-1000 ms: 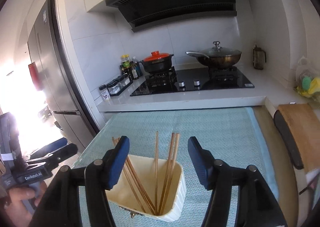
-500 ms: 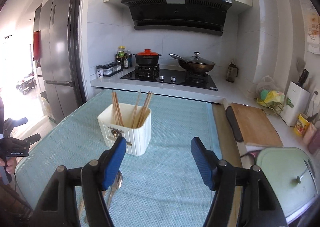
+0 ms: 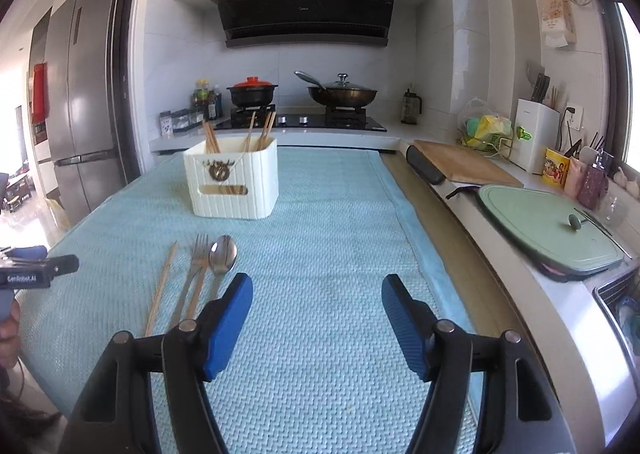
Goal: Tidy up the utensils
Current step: 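Move both open grippers back over the remaining chopstick and spoon, then grasp the steel spoon with the right gripper while the left gripper grasps a wooden chopstick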
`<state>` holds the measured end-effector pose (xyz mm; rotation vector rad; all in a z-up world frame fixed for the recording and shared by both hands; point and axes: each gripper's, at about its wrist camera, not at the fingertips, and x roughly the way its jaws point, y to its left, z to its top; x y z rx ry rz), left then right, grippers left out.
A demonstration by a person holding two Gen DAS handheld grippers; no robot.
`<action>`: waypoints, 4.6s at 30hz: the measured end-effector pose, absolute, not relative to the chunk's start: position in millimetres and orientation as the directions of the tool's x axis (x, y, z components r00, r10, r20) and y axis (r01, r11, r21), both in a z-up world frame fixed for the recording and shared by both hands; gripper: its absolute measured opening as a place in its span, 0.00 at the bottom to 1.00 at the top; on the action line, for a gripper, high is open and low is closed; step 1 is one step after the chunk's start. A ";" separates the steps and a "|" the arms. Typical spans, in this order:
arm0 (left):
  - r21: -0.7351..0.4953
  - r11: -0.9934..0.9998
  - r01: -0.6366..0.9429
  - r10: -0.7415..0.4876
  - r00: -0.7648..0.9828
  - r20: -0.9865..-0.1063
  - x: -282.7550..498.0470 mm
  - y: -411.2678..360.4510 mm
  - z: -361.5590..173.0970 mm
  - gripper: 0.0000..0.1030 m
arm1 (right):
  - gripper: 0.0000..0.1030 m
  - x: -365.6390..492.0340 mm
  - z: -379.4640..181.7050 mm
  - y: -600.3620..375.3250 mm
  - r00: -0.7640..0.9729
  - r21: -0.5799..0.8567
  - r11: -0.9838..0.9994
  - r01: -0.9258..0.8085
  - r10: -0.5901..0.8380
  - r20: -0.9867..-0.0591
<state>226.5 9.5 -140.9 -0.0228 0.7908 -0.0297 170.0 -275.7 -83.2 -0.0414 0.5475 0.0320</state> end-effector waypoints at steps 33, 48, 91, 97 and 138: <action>-0.097 0.995 0.017 -0.086 0.629 -0.772 280.1 -19.7 -163.0 0.99 | 0.42 236.8 -129.6 -232.9 0.692 0.097 0.970 -0.223 0.227 -0.685; -0.036 0.999 -0.013 -0.021 0.578 -0.816 333.6 -33.7 -195.2 0.99 | 0.23 328.2 -172.5 -183.8 0.533 0.093 0.933 -0.347 0.278 -0.799; 0.005 1.000 0.018 -0.005 0.516 -0.857 332.9 11.4 -213.4 0.99 | 0.34 273.2 -176.1 -208.8 0.568 -0.011 0.978 -0.206 0.111 -0.816; -0.024 0.999 0.027 -0.034 0.505 -0.862 332.0 34.9 -210.4 0.99 | 0.36 262.4 -176.1 -191.5 0.557 -0.002 0.966 -0.257 0.146 -0.817; -0.228 0.973 -0.032 -0.185 0.480 -0.857 349.5 8.7 -202.4 0.67 | 0.60 378.2 -178.7 -187.5 0.522 -0.014 0.953 -0.302 0.153 -0.839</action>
